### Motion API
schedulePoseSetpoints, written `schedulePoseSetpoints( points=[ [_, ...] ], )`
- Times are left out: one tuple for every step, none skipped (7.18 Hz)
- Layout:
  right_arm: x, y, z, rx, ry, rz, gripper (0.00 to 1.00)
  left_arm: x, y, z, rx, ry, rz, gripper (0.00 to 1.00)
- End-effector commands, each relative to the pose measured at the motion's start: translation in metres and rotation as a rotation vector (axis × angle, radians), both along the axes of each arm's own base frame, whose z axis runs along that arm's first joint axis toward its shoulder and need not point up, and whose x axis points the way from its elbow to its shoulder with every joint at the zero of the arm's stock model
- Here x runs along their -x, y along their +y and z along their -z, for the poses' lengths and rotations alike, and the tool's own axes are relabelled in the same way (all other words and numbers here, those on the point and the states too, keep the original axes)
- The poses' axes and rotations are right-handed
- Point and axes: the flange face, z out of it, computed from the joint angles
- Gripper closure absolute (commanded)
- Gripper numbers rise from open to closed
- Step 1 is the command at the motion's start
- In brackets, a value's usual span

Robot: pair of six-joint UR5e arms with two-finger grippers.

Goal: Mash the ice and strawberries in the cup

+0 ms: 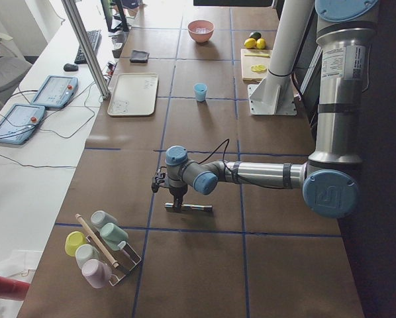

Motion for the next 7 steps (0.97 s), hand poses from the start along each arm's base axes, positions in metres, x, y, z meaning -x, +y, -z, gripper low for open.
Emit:
schedulePoseSetpoints(
  points=[
    [0.0,0.0,0.002,-0.004,0.0,0.0,0.01,0.031,-0.008,0.01,-0.045,0.062,-0.088,0.0],
    [0.0,0.0,0.003,-0.005,0.0,-0.002,0.01,0.073,-0.017,0.01,-0.066,0.032,-0.112,0.0],
    [0.0,0.001,0.008,-0.012,0.002,-0.004,0.01,0.112,-0.021,0.021,-0.062,0.001,-0.163,0.0],
    [0.0,0.008,0.012,-0.013,0.002,-0.008,0.01,0.151,-0.02,0.032,-0.05,-0.015,-0.181,0.0],
    [0.0,0.009,0.013,-0.013,0.002,-0.008,0.01,0.2,-0.015,0.023,-0.02,-0.007,-0.139,0.0],
    [0.0,0.011,0.011,-0.011,0.002,-0.006,0.01,0.239,-0.003,0.019,0.005,0.082,-0.043,0.0],
    [0.0,0.011,0.011,-0.01,0.002,-0.007,0.01,0.261,0.005,0.019,0.005,0.133,0.012,0.0]
  ],
)
